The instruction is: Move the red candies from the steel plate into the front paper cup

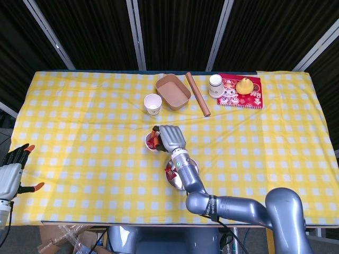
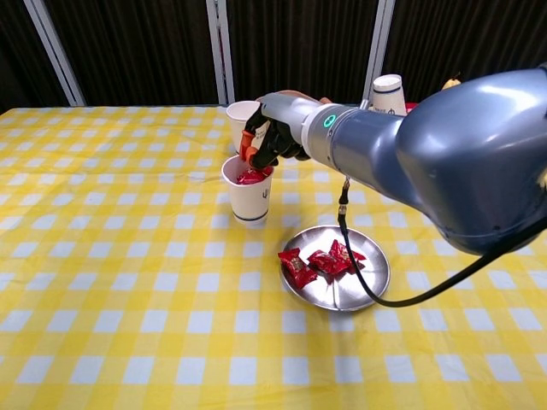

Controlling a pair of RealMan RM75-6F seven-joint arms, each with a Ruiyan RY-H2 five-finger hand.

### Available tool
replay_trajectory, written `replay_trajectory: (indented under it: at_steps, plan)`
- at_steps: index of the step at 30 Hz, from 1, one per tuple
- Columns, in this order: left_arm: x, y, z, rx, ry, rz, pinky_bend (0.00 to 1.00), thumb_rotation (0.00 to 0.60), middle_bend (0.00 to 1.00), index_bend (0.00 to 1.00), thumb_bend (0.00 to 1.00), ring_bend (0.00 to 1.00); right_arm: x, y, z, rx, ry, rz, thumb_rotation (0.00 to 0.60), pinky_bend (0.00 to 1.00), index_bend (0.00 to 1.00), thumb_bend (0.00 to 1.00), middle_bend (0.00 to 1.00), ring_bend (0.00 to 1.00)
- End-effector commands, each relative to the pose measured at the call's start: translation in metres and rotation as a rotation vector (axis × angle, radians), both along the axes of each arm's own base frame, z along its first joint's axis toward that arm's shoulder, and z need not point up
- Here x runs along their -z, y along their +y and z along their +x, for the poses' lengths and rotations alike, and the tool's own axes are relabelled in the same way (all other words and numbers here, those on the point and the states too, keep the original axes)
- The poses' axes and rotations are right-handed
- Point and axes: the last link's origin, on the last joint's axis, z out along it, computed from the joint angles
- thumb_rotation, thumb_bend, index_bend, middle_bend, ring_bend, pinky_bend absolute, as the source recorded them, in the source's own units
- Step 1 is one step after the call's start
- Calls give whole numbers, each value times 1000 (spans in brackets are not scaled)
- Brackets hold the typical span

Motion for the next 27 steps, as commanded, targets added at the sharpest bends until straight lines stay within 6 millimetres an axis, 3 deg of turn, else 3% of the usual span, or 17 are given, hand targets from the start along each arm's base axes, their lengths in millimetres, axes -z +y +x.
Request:
replay_trajectory:
  at_steps: [1,9,27]
  plan:
    - [0,0,0,-1,1,0,0,600,0,42,3,0,1,1,0,-5,2,0,600,912,438,610,823,966]
    - [0,-1,0,-1,2,2,0,600,0,42,2,0,-2,2,1,-17,5,-16,600,911,365,524,823,966]
    - [-1,-1,1,6,-5,7,0,600,0,42,2,0,-16,10,7,-34,-15,-49,600,912,363,511,823,966]
